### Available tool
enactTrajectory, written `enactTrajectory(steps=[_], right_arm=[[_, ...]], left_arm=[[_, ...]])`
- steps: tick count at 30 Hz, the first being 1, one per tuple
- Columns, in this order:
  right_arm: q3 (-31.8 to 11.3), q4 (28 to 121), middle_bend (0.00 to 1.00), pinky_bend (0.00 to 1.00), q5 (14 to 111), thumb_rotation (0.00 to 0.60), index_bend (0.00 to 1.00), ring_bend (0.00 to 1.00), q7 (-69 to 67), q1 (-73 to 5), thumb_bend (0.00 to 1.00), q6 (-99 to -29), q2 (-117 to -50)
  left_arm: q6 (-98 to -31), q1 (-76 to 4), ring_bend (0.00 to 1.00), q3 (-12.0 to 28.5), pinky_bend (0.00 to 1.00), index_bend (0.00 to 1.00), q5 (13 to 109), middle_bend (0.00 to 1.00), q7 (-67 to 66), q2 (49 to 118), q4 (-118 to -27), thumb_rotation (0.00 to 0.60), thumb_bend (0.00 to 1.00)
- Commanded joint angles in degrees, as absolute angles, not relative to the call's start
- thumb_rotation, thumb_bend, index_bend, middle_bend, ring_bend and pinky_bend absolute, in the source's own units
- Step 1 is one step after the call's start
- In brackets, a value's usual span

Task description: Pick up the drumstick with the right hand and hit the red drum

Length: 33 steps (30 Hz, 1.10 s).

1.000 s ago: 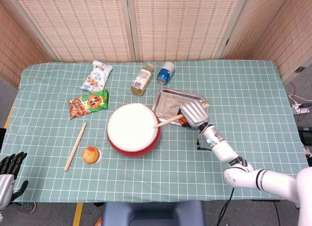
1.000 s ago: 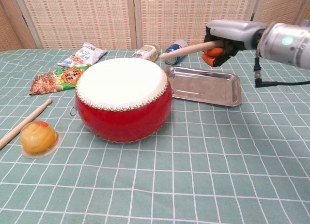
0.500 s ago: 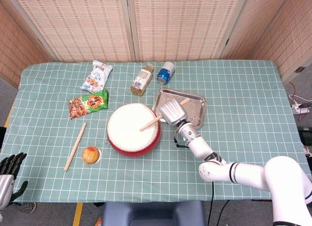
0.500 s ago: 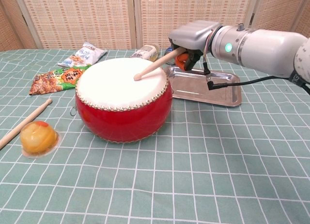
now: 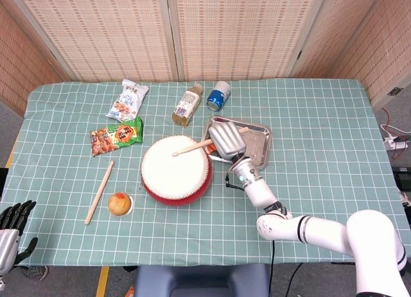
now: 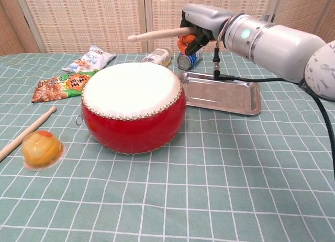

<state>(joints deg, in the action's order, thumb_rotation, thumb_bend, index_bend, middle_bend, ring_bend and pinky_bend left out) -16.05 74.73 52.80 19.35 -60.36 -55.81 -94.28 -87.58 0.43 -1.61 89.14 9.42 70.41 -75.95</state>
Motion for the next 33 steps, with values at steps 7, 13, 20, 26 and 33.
enactTrajectory(steps=[7, 13, 20, 26, 33], right_arm=[[-9.8, 65.16, 1.0, 1.0, 58.68, 0.6, 1.0, 1.0, 35.93, -60.67, 0.72, -54.55, -98.01], [-15.26, 67.78, 1.0, 1.0, 60.36, 0.6, 1.0, 1.0, 24.3, -58.73, 0.72, -58.22, -98.3], [-18.77, 69.49, 1.0, 1.0, 61.11, 0.6, 1.0, 1.0, 16.18, -56.99, 0.72, -59.57, -97.64], [-13.45, 65.43, 1.0, 1.0, 61.94, 0.6, 1.0, 1.0, 26.6, -58.14, 0.72, -55.18, -98.22], [-12.7, 64.09, 1.0, 1.0, 59.81, 0.6, 1.0, 1.0, 33.29, -58.64, 0.72, -53.34, -99.26]], left_arm=[[-87.35, 0.41, 0.0, -1.58, 0.0, 0.03, 88.87, 0.05, 9.3, 70.36, -76.05, 0.6, 0.33], [-87.61, 0.48, 0.0, -1.59, 0.0, 0.04, 88.99, 0.05, 9.35, 70.31, -76.01, 0.6, 0.33], [-87.75, 0.45, 0.0, -1.58, 0.0, 0.04, 89.14, 0.05, 9.33, 70.25, -76.09, 0.6, 0.33], [-87.44, 0.3, 0.0, -1.6, 0.0, 0.04, 89.1, 0.05, 8.95, 70.22, -76.37, 0.6, 0.33], [-87.1, 0.27, 0.0, -1.6, 0.0, 0.04, 88.8, 0.05, 8.57, 70.22, -76.55, 0.6, 0.33]])
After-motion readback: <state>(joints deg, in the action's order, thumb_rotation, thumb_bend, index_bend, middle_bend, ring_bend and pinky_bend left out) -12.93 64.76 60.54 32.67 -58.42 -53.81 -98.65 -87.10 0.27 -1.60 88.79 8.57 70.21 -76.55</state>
